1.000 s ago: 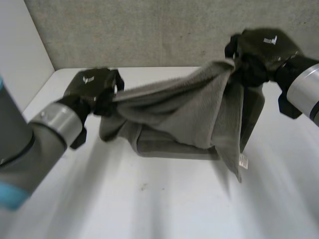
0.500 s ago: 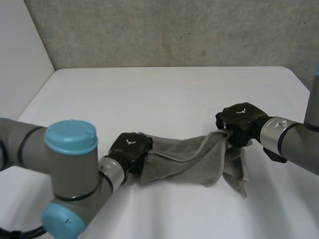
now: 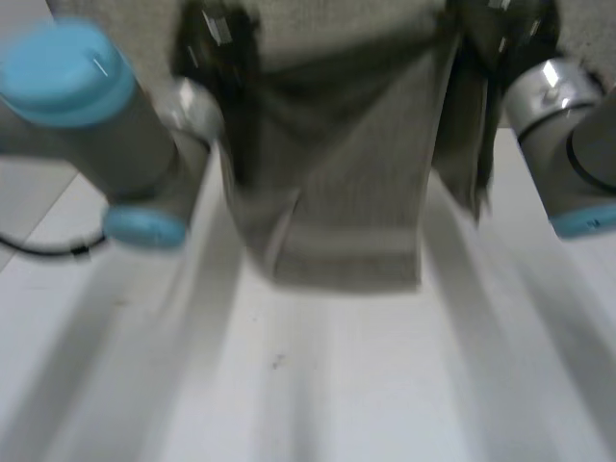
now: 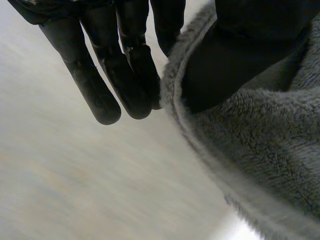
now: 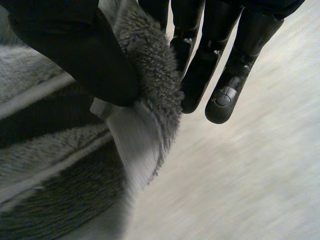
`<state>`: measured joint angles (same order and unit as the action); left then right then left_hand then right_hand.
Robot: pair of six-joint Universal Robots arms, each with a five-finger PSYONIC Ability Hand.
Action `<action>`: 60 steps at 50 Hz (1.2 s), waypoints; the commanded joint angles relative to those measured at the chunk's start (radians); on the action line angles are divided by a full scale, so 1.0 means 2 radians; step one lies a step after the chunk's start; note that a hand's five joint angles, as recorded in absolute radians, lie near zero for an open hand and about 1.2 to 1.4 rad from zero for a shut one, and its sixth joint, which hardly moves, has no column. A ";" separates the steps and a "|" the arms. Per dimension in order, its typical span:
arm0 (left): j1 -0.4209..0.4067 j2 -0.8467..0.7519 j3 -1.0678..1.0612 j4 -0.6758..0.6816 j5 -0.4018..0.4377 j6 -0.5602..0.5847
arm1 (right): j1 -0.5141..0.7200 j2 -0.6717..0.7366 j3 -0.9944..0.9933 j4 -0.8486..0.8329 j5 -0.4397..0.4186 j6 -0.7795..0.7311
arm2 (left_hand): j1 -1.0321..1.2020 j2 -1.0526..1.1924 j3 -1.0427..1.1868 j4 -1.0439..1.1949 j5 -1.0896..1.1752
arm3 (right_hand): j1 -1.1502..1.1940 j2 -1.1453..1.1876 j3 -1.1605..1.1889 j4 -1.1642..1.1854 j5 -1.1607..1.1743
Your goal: Fold the towel.
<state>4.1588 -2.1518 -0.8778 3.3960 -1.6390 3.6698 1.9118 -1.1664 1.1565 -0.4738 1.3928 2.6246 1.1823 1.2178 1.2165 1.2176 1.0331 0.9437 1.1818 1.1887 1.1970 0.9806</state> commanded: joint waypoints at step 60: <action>0.001 0.098 -0.408 0.026 -0.018 -0.089 | -0.157 0.006 0.228 0.224 -0.090 0.064 | -0.407 -0.424 -0.424 -0.424 -0.419 | 0.226 0.107 0.104 0.100 0.121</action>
<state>4.1076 -2.0399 -1.6090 3.4524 -1.6728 3.5210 1.6161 -1.1838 1.6142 -0.0146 1.2175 2.7273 0.3341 0.3261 0.3263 0.3254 0.1488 0.9599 1.1818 1.1935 1.1971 0.9890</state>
